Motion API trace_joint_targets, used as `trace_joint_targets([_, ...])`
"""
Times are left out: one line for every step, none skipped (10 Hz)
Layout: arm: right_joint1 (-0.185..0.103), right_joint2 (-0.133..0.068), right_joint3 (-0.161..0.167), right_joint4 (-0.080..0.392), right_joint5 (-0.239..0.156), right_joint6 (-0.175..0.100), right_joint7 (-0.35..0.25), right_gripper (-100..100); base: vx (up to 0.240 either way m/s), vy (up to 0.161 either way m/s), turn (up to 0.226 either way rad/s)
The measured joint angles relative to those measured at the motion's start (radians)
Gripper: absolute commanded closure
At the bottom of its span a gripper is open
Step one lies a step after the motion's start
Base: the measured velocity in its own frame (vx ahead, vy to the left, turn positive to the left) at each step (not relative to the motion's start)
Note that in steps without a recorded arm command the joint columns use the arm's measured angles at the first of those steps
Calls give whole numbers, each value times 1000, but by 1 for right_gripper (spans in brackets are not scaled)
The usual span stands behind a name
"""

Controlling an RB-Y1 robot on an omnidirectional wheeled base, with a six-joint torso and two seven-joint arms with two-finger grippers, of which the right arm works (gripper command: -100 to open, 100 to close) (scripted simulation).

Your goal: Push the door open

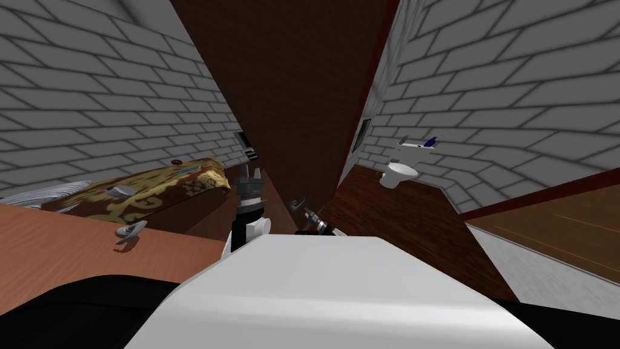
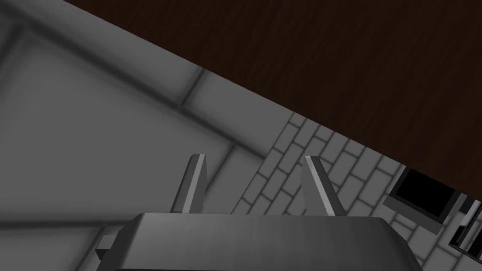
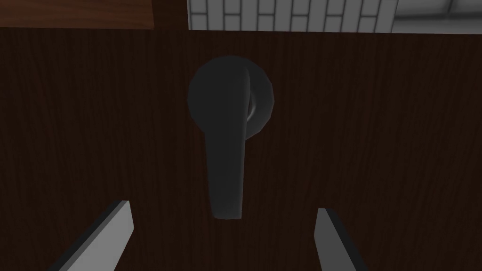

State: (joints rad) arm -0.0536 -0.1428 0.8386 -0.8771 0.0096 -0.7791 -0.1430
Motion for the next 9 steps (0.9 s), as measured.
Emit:
trace_joint_targets([1,2,-2,4,0,-2,2,-100,67,62,-2])
trace_joint_targets([1,3,-2,4,0,-2,2,100,-11,-9,-3])
trace_joint_targets([0,3,-2,4,0,-2,2,100,-27,-26,3])
trace_joint_targets([1,3,-2,4,0,-2,2,100,-22,-22,2])
trace_joint_targets([1,3,-2,4,0,-2,2,100,-14,-13,0])
trace_joint_targets([1,2,-2,4,0,-2,2,100,-6,-5,0])
trace_joint_targets([1,2,-2,4,0,-2,2,100,0,0,0])
trace_joint_targets([1,2,-2,4,0,-2,2,-100,-98,26,-129])
trace_joint_targets([4,5,-17,-2,-3,6,7,-100,-162,57,-131])
